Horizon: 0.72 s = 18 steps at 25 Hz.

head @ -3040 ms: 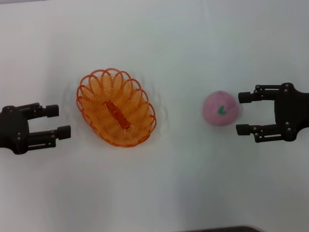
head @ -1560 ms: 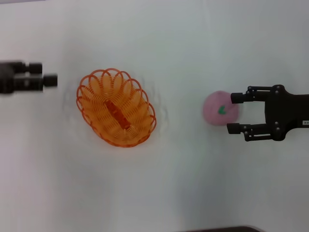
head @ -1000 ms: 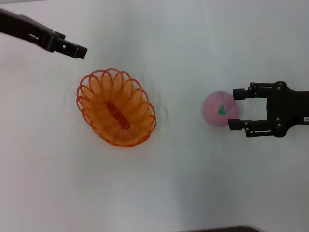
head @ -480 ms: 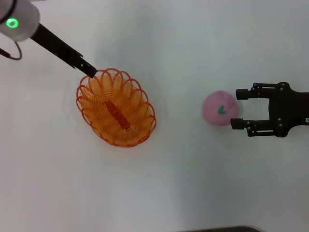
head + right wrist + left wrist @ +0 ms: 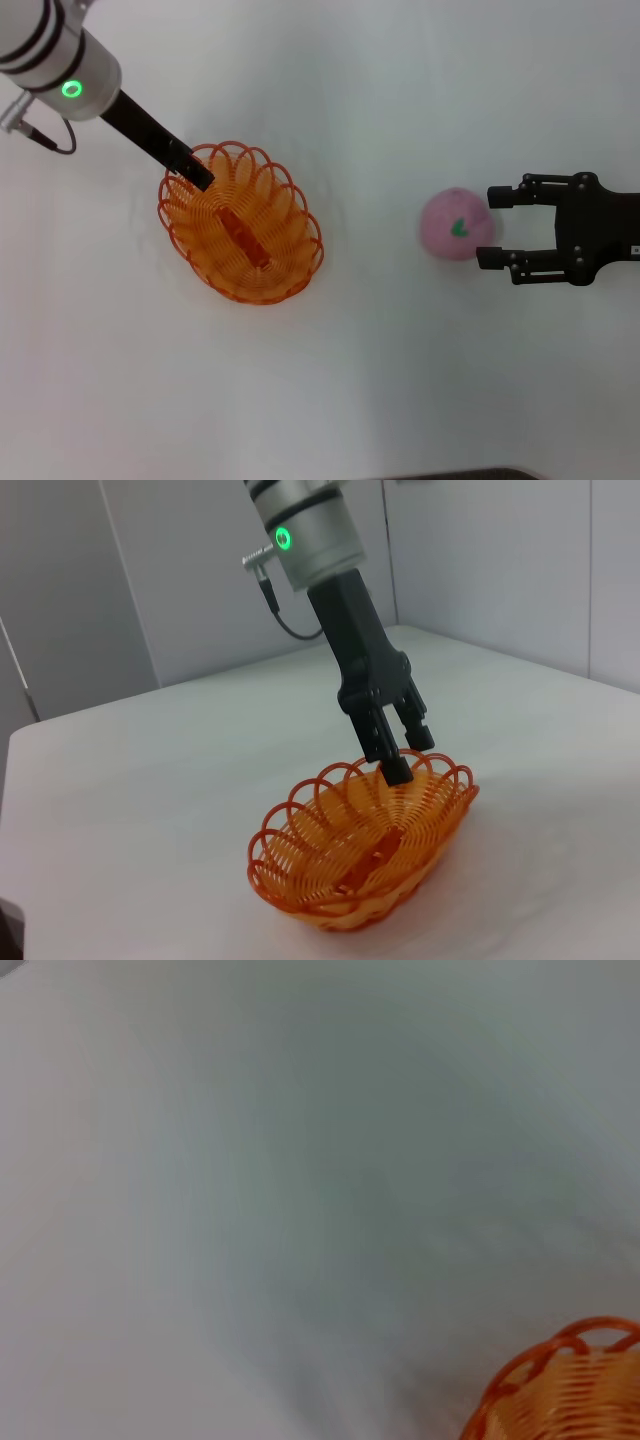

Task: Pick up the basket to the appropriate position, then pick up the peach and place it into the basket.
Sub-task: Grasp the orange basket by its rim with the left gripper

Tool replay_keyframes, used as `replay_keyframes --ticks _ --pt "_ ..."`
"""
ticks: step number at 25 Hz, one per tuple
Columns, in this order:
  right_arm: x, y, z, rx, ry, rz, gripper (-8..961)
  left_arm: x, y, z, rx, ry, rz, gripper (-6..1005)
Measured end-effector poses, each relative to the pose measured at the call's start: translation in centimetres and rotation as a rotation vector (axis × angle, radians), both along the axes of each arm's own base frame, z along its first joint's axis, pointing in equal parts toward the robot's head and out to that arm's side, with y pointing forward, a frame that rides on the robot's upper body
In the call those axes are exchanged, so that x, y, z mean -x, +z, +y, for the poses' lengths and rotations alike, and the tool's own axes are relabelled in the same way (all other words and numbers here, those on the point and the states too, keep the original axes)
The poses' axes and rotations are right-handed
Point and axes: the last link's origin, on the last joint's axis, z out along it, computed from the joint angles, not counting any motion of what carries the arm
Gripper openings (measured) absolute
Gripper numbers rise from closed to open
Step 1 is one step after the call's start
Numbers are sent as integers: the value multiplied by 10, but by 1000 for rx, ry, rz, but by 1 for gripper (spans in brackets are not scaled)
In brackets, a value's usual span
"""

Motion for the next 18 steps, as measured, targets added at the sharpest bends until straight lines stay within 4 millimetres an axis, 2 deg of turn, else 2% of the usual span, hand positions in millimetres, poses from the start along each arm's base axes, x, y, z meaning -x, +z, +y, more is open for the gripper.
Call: replay_keyframes --ticks 10,16,18 --pt "-4 -4 -3 -1 -23 6 800 4 -13 -1 -7 -17 25 774" --pt "-7 -5 -5 -5 -37 2 800 3 -19 -3 7 -46 39 733" --pt "-8 -5 -5 -6 -44 1 799 2 -21 -4 9 -49 38 635"
